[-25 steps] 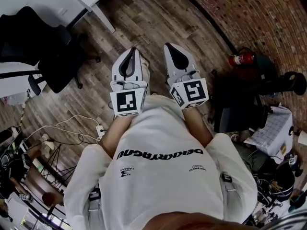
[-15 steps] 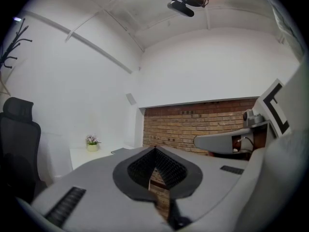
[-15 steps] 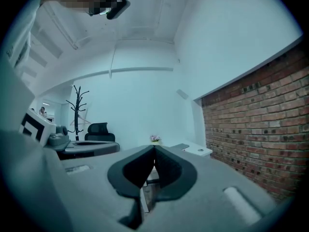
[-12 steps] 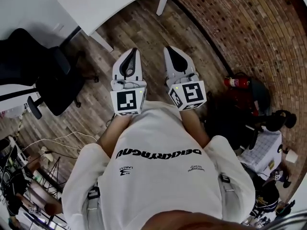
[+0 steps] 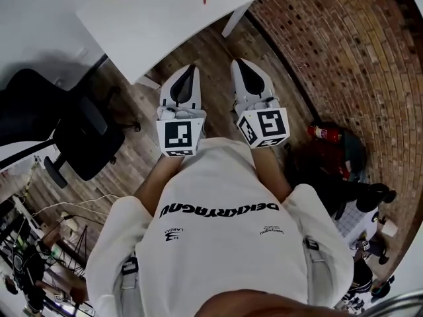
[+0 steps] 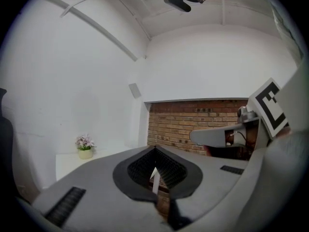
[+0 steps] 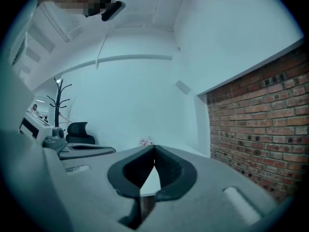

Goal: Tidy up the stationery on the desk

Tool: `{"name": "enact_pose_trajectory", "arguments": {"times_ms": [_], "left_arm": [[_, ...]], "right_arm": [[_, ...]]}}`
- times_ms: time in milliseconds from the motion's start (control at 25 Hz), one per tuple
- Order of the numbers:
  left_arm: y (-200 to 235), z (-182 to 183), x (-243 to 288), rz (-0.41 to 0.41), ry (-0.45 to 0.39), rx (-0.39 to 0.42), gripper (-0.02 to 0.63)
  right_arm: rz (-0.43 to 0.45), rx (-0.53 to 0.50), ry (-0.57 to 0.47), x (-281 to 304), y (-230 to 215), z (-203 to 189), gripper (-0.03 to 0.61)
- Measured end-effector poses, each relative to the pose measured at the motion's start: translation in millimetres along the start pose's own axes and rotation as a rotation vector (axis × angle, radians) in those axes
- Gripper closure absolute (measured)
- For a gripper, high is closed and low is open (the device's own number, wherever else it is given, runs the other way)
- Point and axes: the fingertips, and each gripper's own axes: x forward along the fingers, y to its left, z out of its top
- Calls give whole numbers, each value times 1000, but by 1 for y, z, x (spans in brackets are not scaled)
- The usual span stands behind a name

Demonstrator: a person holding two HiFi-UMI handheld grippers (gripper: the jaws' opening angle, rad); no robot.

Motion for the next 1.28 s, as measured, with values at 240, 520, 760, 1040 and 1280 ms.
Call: {"name": "enact_pose_trajectory", "arguments": {"times_ms": [240,520,760,1040,1280], "left_arm": [[45,-14,44,-24,55,-40,615],[70,-17,86,-18,71,-20,615],[96,-24,140,16,128,2,615],[132,-25,231,68,192,7,615],[150,-32,308,94,281,-9,615]], "right_arm": [[-37,-10,28,57,-8,-6,578],[-53,-1,40,99,-27,-9,578],[-29,36,55,153,-56,-12,578],[23,73,100,237,-103,-13,578],[72,94,165,305,-146,-18,578]]}}
